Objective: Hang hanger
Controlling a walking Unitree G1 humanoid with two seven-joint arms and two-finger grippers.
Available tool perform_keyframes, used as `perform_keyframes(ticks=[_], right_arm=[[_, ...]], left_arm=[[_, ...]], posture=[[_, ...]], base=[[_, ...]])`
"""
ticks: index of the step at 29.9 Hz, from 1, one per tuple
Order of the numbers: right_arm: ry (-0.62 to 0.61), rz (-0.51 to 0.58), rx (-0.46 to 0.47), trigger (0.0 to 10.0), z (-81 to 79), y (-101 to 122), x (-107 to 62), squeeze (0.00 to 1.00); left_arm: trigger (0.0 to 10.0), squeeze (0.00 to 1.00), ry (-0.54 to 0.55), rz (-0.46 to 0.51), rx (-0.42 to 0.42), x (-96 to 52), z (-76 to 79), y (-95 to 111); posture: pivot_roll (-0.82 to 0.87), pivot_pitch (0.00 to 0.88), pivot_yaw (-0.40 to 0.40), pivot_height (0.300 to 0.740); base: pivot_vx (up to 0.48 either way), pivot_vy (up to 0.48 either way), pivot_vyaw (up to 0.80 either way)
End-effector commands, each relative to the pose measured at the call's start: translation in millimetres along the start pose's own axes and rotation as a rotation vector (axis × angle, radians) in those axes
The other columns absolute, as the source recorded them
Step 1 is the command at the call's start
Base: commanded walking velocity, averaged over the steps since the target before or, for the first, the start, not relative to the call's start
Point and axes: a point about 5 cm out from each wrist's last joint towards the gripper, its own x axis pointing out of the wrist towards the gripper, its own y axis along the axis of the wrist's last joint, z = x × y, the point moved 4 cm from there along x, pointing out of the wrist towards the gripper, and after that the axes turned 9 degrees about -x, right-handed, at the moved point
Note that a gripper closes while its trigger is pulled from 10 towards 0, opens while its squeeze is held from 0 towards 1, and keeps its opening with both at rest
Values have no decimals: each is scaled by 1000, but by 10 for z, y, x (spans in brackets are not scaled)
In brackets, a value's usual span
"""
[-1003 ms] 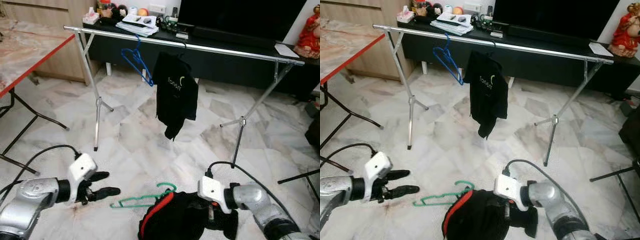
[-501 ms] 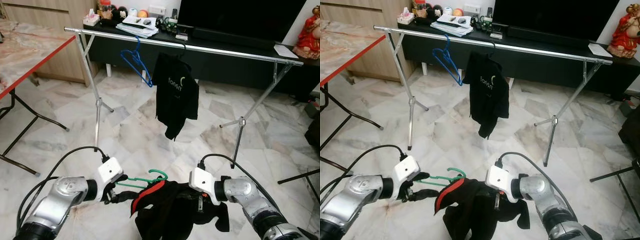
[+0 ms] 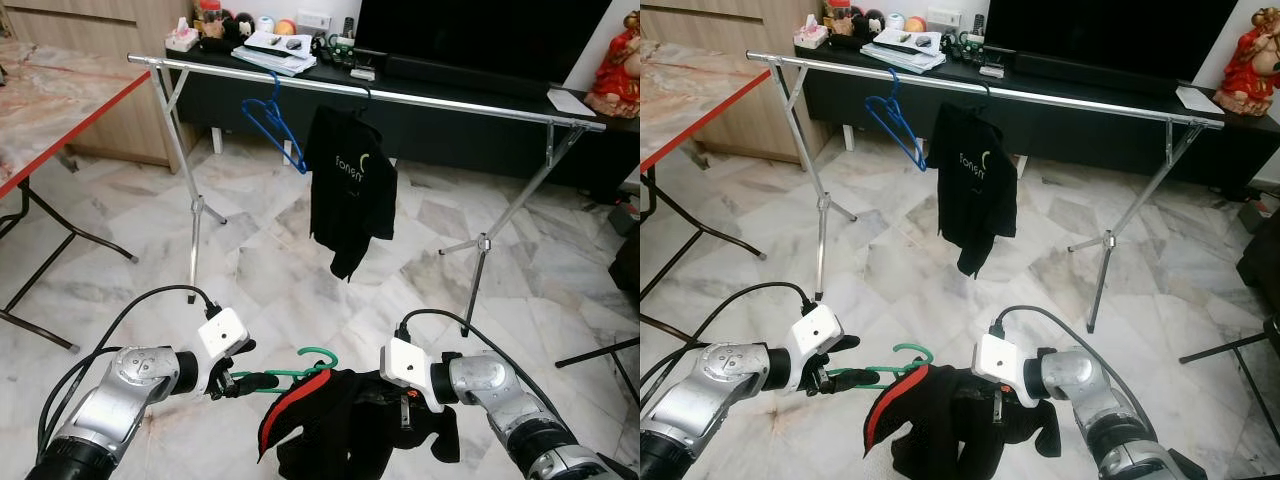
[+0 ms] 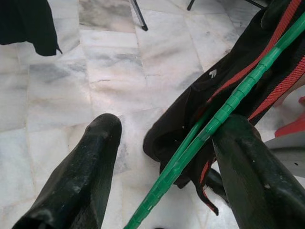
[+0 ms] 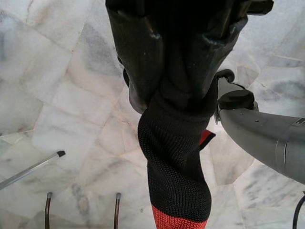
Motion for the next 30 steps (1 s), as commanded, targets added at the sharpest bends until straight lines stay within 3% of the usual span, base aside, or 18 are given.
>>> perform_keyframes(ticks=[1, 6, 16, 17, 18, 19, 28, 30], right_arm=[[-1, 14, -14, 10000, 41, 30, -44, 0], [26, 71, -36, 10000, 83, 165, -33, 0], [53, 68, -44, 10000, 76, 185, -10, 0], [54, 69, -42, 10000, 73, 185, -6, 0], [54, 69, -42, 10000, 73, 185, -6, 0], [55, 71, -39, 10000, 68, 185, 0, 0], [49, 67, -30, 10000, 71, 172, 0, 0], [42, 58, -25, 10000, 78, 158, -5, 0]], left_arm=[[10000, 0, -3, 2, 5, -29, -13, 32], [10000, 0, -55, -3, 0, 34, 108, 10], [9843, 0, -106, 34, 9, 124, 215, 122], [7961, 0, -112, 35, 9, 128, 226, 125], [7961, 0, -112, 35, 9, 128, 226, 125], [5373, 0, -123, 38, 10, 137, 252, 134], [6941, 0, -210, 71, 3, 134, 403, 208], [8275, 0, -247, 67, -1, 121, 457, 209]], posture=[[42, 98, -109, 740], [41, 98, -111, 740], [47, 81, -112, 740], [47, 81, -112, 740], [47, 81, -112, 740], [48, 80, -112, 740], [47, 84, -114, 740], [50, 85, -115, 740]], base=[[0, 0, 0], [0, 0, 0], [0, 0, 0], [0, 0, 0], [0, 0, 0], [0, 0, 0], [0, 0, 0], [0, 0, 0]])
